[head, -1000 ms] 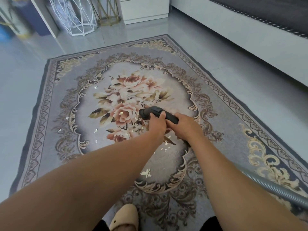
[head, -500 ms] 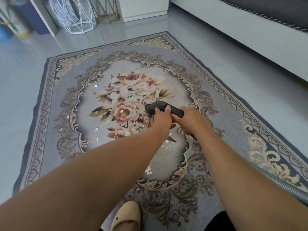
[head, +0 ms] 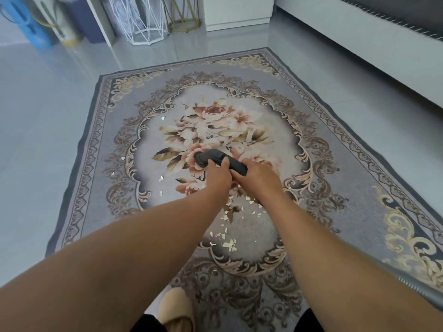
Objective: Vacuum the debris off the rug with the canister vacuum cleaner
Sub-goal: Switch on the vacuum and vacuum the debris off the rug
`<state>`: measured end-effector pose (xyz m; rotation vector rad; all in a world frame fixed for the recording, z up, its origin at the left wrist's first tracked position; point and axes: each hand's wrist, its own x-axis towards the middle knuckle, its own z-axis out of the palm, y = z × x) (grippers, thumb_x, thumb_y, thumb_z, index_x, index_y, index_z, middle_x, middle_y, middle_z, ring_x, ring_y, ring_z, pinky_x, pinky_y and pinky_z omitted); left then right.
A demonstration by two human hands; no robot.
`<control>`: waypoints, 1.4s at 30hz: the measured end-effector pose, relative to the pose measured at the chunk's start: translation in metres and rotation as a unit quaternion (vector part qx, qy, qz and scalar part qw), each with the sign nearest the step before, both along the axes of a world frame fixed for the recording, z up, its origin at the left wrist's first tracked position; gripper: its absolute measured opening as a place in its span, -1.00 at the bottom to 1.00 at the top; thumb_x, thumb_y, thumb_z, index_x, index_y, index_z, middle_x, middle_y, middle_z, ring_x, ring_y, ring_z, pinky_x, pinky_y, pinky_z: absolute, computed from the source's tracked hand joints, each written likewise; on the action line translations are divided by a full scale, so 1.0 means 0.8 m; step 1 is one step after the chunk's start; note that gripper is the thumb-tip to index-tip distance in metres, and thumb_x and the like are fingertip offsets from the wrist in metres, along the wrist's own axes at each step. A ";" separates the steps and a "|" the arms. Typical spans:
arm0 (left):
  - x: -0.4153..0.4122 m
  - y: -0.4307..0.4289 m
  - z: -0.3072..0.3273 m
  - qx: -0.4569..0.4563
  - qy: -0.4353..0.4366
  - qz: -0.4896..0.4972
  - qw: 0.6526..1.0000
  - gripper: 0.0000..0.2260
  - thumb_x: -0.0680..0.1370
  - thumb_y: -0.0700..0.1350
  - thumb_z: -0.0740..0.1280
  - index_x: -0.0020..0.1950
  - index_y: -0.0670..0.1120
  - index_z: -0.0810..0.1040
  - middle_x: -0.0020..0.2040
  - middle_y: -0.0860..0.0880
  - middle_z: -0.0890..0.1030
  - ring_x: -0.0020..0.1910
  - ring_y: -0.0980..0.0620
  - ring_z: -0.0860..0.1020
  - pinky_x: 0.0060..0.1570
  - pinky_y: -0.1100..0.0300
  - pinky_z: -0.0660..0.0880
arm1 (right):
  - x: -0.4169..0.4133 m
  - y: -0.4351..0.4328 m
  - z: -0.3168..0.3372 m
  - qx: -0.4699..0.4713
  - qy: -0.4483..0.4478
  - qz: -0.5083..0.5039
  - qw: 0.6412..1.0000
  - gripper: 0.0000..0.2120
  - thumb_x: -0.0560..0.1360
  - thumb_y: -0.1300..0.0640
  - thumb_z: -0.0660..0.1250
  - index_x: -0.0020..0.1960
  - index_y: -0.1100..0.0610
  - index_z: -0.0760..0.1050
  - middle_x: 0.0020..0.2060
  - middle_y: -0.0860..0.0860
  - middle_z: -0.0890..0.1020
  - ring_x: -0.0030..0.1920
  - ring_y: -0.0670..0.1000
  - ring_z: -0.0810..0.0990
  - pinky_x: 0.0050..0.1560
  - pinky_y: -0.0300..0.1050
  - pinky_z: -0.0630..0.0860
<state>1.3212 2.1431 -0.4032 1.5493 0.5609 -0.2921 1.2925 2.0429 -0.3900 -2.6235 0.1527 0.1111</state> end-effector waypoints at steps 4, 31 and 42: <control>0.027 0.018 -0.003 0.009 0.010 0.006 1.000 -0.46 0.62 0.03 0.20 0.57 0.04 0.11 0.39 -0.08 0.41 0.25 -0.17 0.50 0.11 -0.09 0.58 | 0.022 0.022 -0.005 -0.014 0.002 -0.011 1.000 -0.45 0.52 -0.34 0.11 0.38 -0.06 0.38 0.02 0.03 0.65 0.00 0.11 0.62 -0.09 0.00 0.55; -0.047 -0.166 -0.001 -0.088 0.026 -0.134 0.987 -0.27 0.53 0.08 0.36 0.56 -0.12 0.07 0.35 -0.20 0.48 0.20 -0.17 0.55 0.11 -0.02 0.57 | -0.077 -0.164 0.028 -0.039 0.062 -0.098 0.992 -0.70 0.51 -0.30 0.21 -0.04 -0.07 0.45 -0.19 -0.01 0.61 -0.22 0.04 0.60 -0.14 0.00 0.58; -0.070 -0.164 0.003 -0.074 0.063 -0.087 0.991 -0.41 0.58 0.01 0.33 0.53 -0.12 0.19 0.23 -0.21 0.56 0.00 -0.15 0.64 -0.18 0.04 0.65 | -0.094 -0.160 0.016 -0.026 0.058 -0.102 0.993 -0.59 0.48 -0.35 0.14 -0.04 -0.04 0.49 -0.18 0.01 0.61 -0.20 0.09 0.57 -0.19 -0.02 0.54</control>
